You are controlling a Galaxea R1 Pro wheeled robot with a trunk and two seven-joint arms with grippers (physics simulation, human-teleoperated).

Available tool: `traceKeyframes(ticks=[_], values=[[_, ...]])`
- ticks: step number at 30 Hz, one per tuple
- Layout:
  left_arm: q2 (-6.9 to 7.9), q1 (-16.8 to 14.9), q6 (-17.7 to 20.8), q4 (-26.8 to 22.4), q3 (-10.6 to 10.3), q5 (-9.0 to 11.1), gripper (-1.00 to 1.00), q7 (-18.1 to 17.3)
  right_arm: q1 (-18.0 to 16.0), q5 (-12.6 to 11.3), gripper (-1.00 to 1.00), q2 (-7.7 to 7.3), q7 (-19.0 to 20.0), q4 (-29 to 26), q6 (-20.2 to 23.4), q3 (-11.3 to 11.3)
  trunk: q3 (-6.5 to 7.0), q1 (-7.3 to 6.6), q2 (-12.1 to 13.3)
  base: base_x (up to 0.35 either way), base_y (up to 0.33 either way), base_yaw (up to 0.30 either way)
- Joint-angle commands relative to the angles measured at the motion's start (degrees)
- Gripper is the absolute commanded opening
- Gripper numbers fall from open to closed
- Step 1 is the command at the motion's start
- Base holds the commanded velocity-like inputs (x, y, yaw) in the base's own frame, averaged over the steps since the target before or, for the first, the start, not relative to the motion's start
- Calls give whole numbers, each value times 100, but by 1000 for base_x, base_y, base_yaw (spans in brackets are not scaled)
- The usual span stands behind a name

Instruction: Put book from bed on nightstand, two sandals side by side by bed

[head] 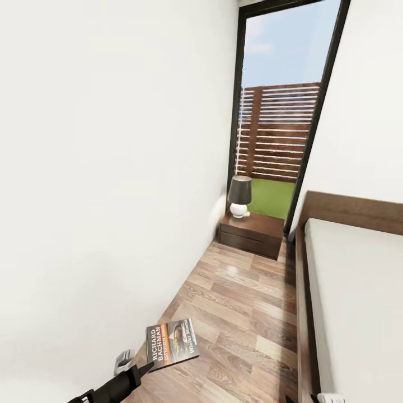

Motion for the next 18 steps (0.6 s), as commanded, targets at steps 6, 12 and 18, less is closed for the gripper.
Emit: traceKeyframes(ticks=[6,12,18], values=[[2,-5,12,0,-43,53,-100,-18,-12,-61,100,2,36,24,-28,47,-12,3,-12,0,0,-19],[2,-5,12,0,-43,53,-100,-17,-12,-59,100,2,36,24,-28,48,-12,3,-12,61,47,-2],[2,-5,12,0,-43,53,-100,-17,-12,-58,100,-2,34,24,-28,47,-12,3,-12,137,108,0]])
